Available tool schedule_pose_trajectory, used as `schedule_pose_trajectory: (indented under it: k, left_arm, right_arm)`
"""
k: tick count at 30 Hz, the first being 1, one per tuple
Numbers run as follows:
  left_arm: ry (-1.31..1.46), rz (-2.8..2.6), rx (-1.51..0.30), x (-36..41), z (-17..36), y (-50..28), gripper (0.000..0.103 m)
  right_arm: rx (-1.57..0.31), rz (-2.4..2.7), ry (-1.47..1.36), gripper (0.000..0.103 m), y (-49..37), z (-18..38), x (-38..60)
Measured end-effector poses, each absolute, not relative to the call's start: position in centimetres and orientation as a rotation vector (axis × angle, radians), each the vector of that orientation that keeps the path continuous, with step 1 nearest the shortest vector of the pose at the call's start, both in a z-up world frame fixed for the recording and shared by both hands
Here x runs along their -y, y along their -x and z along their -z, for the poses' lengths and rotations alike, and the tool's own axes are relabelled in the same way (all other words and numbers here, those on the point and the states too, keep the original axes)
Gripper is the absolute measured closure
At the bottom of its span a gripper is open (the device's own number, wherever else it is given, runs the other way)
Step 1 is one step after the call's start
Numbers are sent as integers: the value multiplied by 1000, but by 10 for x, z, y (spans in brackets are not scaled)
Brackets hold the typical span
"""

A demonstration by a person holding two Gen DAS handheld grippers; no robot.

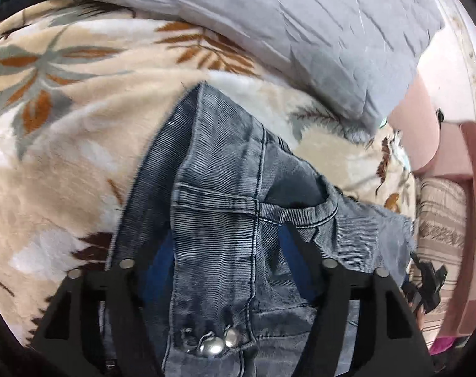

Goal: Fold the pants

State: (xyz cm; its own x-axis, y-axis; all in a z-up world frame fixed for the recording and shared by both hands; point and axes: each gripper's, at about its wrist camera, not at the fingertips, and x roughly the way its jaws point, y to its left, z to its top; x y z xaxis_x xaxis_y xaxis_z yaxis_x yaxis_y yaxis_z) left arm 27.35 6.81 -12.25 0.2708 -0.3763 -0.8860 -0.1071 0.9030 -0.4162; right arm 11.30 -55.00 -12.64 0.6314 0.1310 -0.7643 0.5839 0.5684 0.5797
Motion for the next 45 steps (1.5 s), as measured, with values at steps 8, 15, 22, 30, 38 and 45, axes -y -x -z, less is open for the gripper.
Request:
schedule_pose_trajectory:
  k: [8, 15, 22, 30, 38, 45]
  left_arm:
    - [340, 147, -1269, -46, 108, -295, 84]
    - [333, 95, -1308, -44, 119, -305, 84]
    - [382, 164, -1261, -65, 91, -305, 55]
    - [398, 197, -1317, -35, 118, -313, 30]
    - [324, 189, -1202, -11, 100, -323, 93]
    - [268, 16, -1251, -22, 119, -350, 98]
  right_arm:
    - [-678, 387, -724, 94, -121, 30, 558]
    - [-990, 540, -679, 76, -128, 100, 578]
    - [-778, 468, -680, 42, -112, 41, 598]
    - [-997, 400, -482, 31, -198, 73, 596]
    - [-827, 302, -304, 94, -220, 42, 567]
    - [-1065, 516, -324, 87, -248, 100, 588]
